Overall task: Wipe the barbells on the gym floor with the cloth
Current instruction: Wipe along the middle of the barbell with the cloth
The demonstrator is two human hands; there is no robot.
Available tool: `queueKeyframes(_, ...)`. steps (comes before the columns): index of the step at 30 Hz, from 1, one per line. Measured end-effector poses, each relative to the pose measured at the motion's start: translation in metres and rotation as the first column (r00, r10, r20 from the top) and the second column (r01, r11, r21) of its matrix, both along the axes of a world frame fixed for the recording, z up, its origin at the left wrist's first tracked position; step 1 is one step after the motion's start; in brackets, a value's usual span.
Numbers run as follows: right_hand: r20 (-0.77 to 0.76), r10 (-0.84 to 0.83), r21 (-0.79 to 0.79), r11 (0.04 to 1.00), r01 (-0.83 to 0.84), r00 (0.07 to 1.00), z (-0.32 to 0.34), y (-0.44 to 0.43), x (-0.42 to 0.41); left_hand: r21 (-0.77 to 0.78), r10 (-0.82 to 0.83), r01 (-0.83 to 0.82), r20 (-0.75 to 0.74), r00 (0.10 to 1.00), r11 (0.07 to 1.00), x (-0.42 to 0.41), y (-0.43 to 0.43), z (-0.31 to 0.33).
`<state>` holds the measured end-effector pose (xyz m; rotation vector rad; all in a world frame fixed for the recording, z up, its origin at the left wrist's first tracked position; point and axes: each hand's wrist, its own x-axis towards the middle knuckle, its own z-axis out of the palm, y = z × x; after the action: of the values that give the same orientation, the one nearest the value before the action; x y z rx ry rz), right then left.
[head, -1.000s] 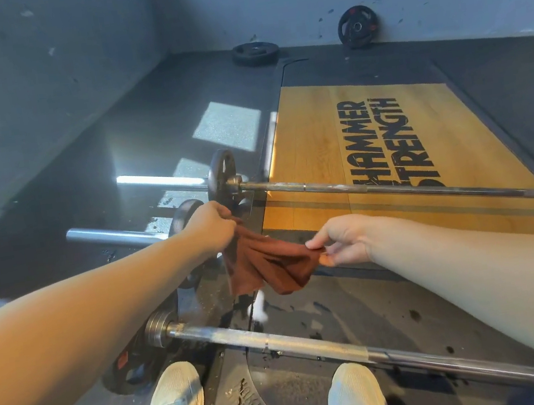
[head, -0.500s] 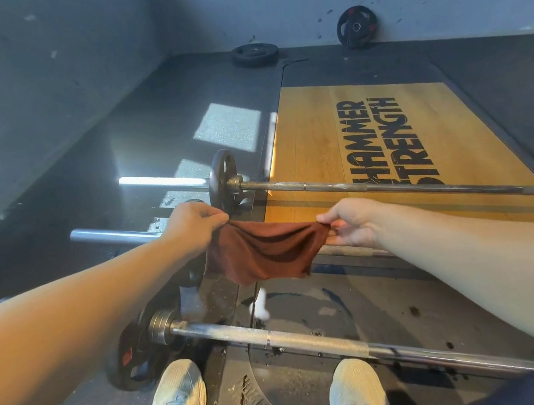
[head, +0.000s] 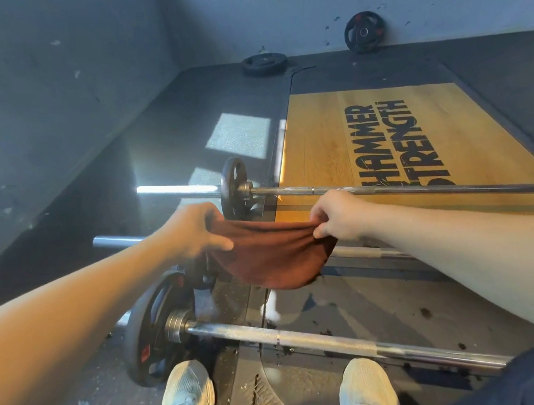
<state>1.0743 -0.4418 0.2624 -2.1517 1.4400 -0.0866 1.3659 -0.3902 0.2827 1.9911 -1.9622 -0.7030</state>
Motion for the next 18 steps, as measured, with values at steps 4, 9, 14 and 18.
queueKeyframes(4,-0.027,-0.046,-0.033,0.998,0.045,0.999,0.004,-0.004,-0.018,-0.016,-0.087,0.092,0.212,0.973,0.996,-0.008,0.004,0.000)
queueKeyframes(9,0.153,-0.137,0.032,0.991,0.133,0.979,0.016,-0.004,-0.026,-0.076,0.152,-0.160,-0.106,0.983,0.984,-0.038,-0.003,0.014)
queueKeyframes(14,0.384,-0.431,0.419,0.869,0.262,0.816,0.030,-0.004,-0.015,0.069,0.251,-0.243,-0.358,0.899,0.968,-0.070,0.001,0.019)
queueKeyframes(18,0.455,-0.582,0.632,0.745,0.216,0.675,0.047,0.018,0.002,0.080,0.066,-0.036,-0.418,0.906,0.996,-0.103,0.015,0.009)
